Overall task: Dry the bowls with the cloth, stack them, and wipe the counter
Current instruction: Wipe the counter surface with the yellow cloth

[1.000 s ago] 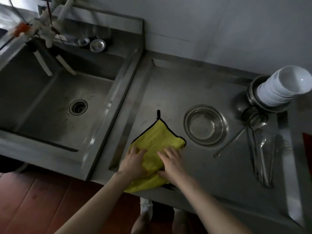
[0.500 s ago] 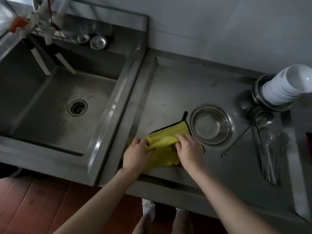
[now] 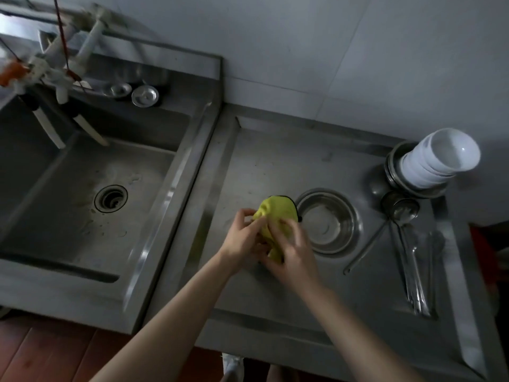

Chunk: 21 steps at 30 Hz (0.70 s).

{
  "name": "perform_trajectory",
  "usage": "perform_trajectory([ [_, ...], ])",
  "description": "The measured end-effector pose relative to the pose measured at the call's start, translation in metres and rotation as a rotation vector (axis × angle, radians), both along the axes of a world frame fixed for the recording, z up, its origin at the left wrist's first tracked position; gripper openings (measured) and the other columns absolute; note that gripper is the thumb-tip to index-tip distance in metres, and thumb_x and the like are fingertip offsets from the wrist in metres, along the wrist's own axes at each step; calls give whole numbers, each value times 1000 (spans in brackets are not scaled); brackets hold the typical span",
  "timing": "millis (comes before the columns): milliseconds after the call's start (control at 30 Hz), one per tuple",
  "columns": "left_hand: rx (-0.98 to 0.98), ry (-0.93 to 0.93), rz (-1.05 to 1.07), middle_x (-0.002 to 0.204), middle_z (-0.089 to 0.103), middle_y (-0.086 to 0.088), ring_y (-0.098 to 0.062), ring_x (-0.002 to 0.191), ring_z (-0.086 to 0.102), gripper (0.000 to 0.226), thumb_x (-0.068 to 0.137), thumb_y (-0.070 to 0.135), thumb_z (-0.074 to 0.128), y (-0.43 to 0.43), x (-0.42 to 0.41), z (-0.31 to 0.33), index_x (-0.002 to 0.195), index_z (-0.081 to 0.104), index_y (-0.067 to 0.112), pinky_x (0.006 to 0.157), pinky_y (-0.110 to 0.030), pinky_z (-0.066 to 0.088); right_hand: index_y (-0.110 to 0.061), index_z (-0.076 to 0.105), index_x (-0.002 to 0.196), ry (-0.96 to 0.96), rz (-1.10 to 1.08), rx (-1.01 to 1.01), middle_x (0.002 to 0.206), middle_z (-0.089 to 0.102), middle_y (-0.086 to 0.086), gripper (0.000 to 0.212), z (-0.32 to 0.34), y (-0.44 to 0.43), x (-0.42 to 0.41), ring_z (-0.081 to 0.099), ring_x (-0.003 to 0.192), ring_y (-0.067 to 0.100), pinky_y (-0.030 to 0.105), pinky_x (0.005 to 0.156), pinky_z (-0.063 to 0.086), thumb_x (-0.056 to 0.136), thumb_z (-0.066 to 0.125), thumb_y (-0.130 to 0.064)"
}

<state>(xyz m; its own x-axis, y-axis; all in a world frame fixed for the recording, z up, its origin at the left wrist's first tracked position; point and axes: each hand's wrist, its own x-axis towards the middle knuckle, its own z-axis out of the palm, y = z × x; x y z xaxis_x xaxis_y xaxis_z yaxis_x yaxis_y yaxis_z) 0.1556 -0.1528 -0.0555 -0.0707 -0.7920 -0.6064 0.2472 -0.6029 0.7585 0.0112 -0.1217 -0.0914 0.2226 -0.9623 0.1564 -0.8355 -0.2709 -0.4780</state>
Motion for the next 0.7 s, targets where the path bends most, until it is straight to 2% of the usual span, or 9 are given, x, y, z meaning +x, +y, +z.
perform_trajectory([
  [67,86,102,19,98,61,-19,-31,72,67,20,98,24,54,0,2,-3,106,48,7,69,-42,58,-27,37,144,24,22,48,140,44,19,72,-12,1,-3,49,118,42,46,97,44,79,67,-25],
  [100,96,85,-11,101,64,-20,-30,77,69,21,99,25,52,-1,4,-6,106,50,6,71,-39,59,-24,41,142,2,13,70,137,50,20,70,-17,1,-5,55,112,43,45,90,49,78,67,-14],
  [167,58,-76,-129,107,69,-16,-24,86,71,23,99,28,52,0,11,-16,107,56,8,71,-28,57,-14,53,134,-38,-43,107,118,64,21,60,-22,-2,-10,65,95,41,41,72,54,77,65,1],
  [200,18,-217,-195,108,71,-12,-20,88,70,20,98,29,54,2,17,-23,107,59,12,70,-25,54,-11,55,132,-46,-74,137,113,66,21,55,-22,-5,-15,66,91,40,39,70,54,80,63,4],
  [300,-140,-660,-323,101,71,0,-16,94,66,18,92,30,61,8,40,-41,109,62,24,75,-29,50,-9,53,134,-77,-201,204,113,67,18,47,-12,-12,-26,65,94,37,38,77,51,88,57,-1],
  [433,-327,-990,-432,119,63,-1,-21,110,58,33,92,26,63,12,70,-53,124,57,19,89,-31,45,-5,61,123,26,-268,-28,96,71,17,47,7,-21,-32,67,70,36,37,55,53,78,71,0],
  [500,-412,-1135,-512,128,58,-5,-27,118,53,41,90,26,64,12,83,-59,130,55,18,94,-37,44,-4,62,121,63,-187,-126,100,70,17,45,3,-21,-30,67,77,35,39,61,55,77,70,-1],
  [567,-469,-1218,-557,130,56,-7,-31,124,49,47,87,25,68,8,95,-64,131,55,17,100,-41,42,-7,61,123,90,-78,-127,112,66,15,41,-13,-16,-21,65,92,35,42,74,57,82,58,-8],
  [700,-603,-1399,-632,134,56,-10,-35,133,44,53,80,25,74,-1,113,-79,129,59,16,110,-48,33,-18,59,127,177,197,149,129,58,10,46,-50,6,15,58,106,38,48,79,56,82,53,-23],
])
